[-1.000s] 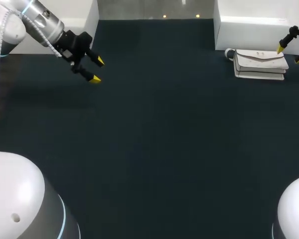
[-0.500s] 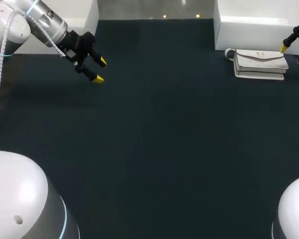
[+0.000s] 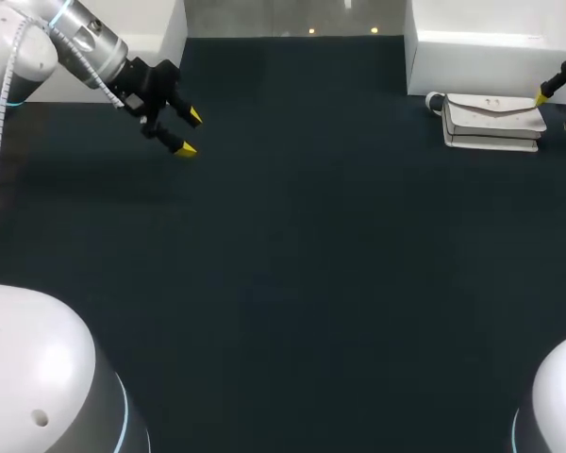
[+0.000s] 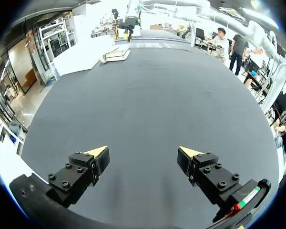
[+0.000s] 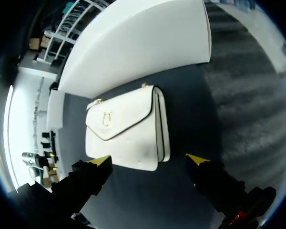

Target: Pick up the bag, open it, inspect its contents, close it, and place it on the opposite side

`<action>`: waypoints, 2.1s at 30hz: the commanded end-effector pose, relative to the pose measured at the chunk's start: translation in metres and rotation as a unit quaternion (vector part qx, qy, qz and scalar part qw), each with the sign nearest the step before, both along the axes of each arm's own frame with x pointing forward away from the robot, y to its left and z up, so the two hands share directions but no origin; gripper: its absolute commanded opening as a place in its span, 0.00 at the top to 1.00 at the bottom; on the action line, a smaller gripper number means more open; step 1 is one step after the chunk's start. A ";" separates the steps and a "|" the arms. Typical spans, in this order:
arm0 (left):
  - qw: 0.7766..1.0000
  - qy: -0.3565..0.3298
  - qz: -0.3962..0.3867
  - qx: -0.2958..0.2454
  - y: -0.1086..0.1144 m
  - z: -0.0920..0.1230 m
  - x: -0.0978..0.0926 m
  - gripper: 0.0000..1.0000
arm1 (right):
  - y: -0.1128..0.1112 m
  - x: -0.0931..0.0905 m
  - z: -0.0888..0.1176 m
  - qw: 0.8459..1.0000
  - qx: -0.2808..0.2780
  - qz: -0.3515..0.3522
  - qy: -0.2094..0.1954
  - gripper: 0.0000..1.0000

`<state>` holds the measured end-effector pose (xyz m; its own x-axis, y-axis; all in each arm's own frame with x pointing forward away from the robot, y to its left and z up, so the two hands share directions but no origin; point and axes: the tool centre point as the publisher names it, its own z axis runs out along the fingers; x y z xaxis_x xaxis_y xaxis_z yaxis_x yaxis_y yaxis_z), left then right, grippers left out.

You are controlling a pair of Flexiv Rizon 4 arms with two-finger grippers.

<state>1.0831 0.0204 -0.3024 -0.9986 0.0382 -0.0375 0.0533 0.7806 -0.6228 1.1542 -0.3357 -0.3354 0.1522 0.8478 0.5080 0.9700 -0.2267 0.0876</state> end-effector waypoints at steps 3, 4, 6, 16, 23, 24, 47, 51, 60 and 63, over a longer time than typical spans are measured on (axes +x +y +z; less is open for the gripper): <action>1.000 0.000 -0.001 -0.001 0.000 -0.001 0.001 0.00 | -0.010 0.018 -0.014 0.995 0.051 0.043 0.068 0.00; 1.000 0.000 -0.001 -0.001 0.000 -0.001 0.001 0.00 | -0.010 0.020 -0.015 0.995 0.052 0.043 0.068 0.00; 1.000 0.000 -0.001 -0.001 0.000 -0.001 0.001 0.00 | -0.009 0.023 -0.018 0.995 0.060 0.045 0.068 0.00; 1.000 0.000 -0.001 -0.001 0.000 -0.001 0.001 0.00 | 0.001 0.039 -0.029 0.992 0.093 0.051 0.066 0.04; 1.000 0.000 -0.001 -0.001 0.000 -0.001 0.001 0.00 | 0.001 0.043 -0.034 0.990 0.112 0.048 0.067 0.39; 1.000 0.000 -0.001 -0.001 0.000 -0.001 0.001 0.00 | 0.001 0.043 -0.034 0.990 0.113 0.048 0.066 0.45; 1.000 0.000 -0.001 -0.001 0.000 -0.001 0.001 0.00 | 0.018 0.035 -0.038 0.982 0.175 0.059 0.046 1.00; 1.000 0.000 -0.001 -0.001 0.000 -0.001 0.001 0.00 | 0.028 0.031 -0.033 0.980 0.186 0.067 0.035 1.00; 1.000 0.000 -0.001 -0.001 0.000 -0.001 0.001 0.00 | 0.073 0.015 -0.025 0.976 0.202 0.076 0.026 1.00; 1.000 0.000 -0.001 -0.001 0.000 -0.001 0.001 0.00 | 0.073 0.015 -0.025 0.976 0.202 0.076 0.026 1.00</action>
<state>1.0838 0.0202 -0.3025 -0.9986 0.0394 -0.0363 0.0534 0.7809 -0.6223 1.1636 -0.2613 -0.3632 0.0732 0.5928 0.8020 0.9407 -0.3082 0.1420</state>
